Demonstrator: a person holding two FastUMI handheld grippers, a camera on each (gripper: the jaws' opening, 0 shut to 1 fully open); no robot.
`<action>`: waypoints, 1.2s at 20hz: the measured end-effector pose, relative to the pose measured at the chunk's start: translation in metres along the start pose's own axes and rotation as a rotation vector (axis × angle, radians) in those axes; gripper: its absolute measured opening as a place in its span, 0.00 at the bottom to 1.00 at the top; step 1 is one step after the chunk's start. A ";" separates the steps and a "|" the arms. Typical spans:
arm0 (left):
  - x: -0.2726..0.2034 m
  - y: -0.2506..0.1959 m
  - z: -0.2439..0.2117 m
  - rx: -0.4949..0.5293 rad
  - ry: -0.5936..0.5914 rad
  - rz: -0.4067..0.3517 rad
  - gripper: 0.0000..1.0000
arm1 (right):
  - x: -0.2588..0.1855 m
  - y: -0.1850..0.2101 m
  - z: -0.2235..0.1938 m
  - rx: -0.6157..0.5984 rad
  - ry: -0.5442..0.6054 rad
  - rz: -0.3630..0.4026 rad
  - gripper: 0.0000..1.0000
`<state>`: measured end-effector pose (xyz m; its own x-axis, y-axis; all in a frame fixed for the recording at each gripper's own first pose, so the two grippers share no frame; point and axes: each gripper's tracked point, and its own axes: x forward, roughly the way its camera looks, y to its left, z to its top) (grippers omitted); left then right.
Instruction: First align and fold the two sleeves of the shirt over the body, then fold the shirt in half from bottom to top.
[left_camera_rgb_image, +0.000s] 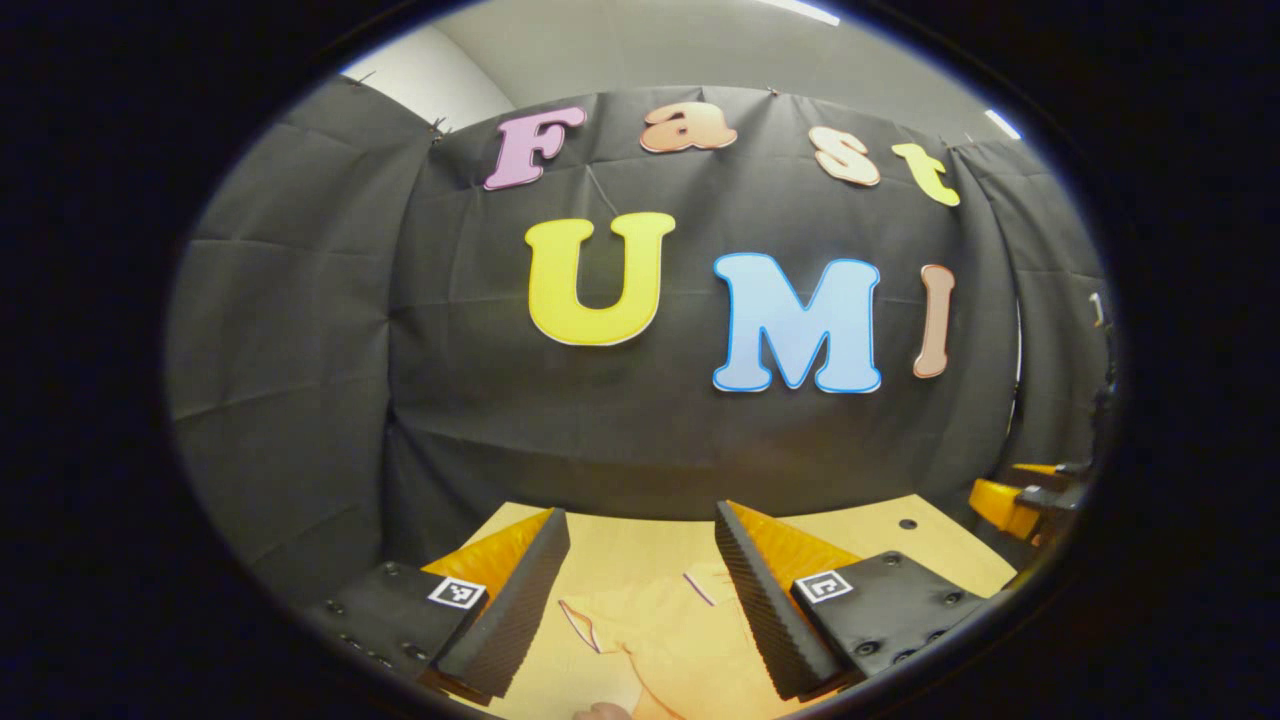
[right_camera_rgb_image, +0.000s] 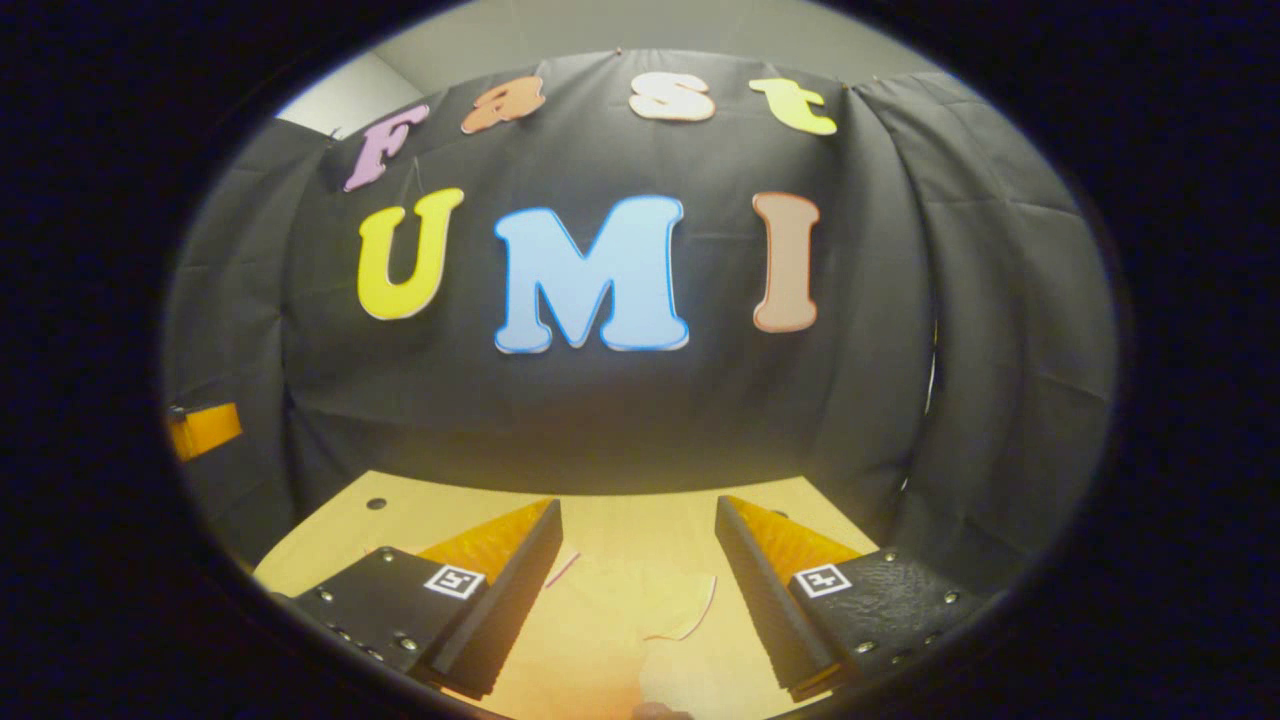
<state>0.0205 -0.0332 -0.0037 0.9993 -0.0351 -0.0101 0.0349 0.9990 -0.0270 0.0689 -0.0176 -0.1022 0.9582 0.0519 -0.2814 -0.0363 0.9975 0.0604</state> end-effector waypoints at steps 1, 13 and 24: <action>0.001 0.000 0.000 -0.005 0.004 0.000 0.96 | 0.016 -0.009 -0.016 0.015 0.045 -0.009 0.97; 0.016 0.030 -0.015 0.004 0.059 0.104 0.96 | 0.154 -0.065 -0.204 0.103 0.514 -0.099 0.98; 0.026 0.039 -0.023 0.020 0.094 0.157 0.96 | 0.174 -0.063 -0.251 0.068 0.611 -0.100 0.96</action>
<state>0.0473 0.0039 -0.0285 0.9871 0.1201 -0.1057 -0.1205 0.9927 0.0023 0.1661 -0.0595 -0.3957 0.6197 -0.0041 -0.7848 0.0832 0.9947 0.0604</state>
